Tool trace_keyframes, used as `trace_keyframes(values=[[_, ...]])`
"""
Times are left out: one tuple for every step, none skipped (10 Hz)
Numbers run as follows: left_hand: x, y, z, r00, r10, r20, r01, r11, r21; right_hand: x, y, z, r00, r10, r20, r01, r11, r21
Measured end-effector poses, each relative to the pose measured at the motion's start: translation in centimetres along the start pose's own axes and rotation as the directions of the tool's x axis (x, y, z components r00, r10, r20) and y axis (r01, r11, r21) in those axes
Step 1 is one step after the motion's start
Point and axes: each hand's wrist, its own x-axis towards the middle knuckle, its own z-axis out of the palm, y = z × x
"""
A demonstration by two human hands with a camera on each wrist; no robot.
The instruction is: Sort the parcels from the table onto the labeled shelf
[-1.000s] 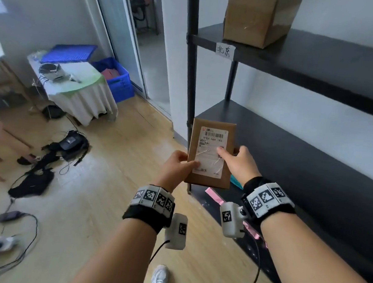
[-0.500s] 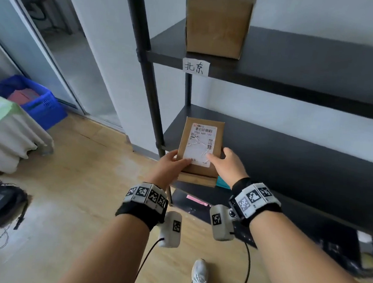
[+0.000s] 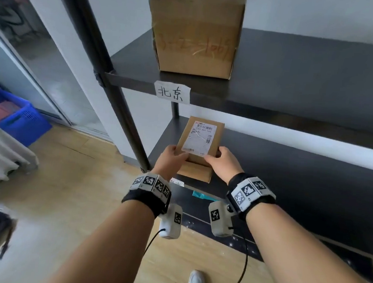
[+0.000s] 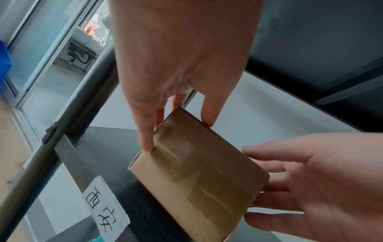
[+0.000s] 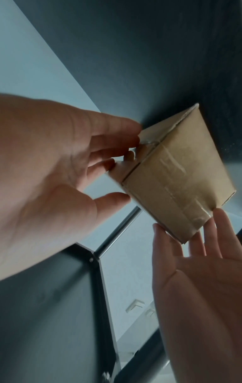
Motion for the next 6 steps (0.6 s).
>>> trace_keyframes(values=[[1.4, 0.1, 0.1, 1.000, 0.021, 0.007, -0.021, 0.998, 0.057, 1.3, 0.2, 0.3, 1.000, 0.007, 0.021, -0.006, 1.000, -0.014], [2.1, 0.0, 0.2, 0.999, 0.027, 0.024, -0.029, 0.996, 0.087, 1.8, 0.0, 0.2, 0.999, 0.006, 0.037, -0.004, 0.999, -0.047], [2.4, -0.2, 0.1, 0.999, 0.029, 0.046, -0.035, 0.991, 0.130, 1.9, -0.2, 0.2, 1.000, 0.004, 0.029, -0.003, 0.999, -0.048], [2.1, -0.3, -0.3, 0.997, 0.020, 0.079, -0.033, 0.985, 0.170, 0.9, -0.7, 0.1, 1.000, 0.022, 0.020, -0.022, 0.999, -0.041], [1.9, -0.8, -0.9, 0.995, 0.048, 0.083, -0.066, 0.971, 0.230, -0.5, -1.2, -0.2, 0.999, 0.011, -0.036, -0.013, 0.999, -0.043], [0.9, -1.4, -1.8, 0.996, 0.054, 0.072, -0.072, 0.955, 0.289, -2.9, -1.7, -0.6, 0.995, 0.011, -0.102, -0.016, 0.999, -0.042]])
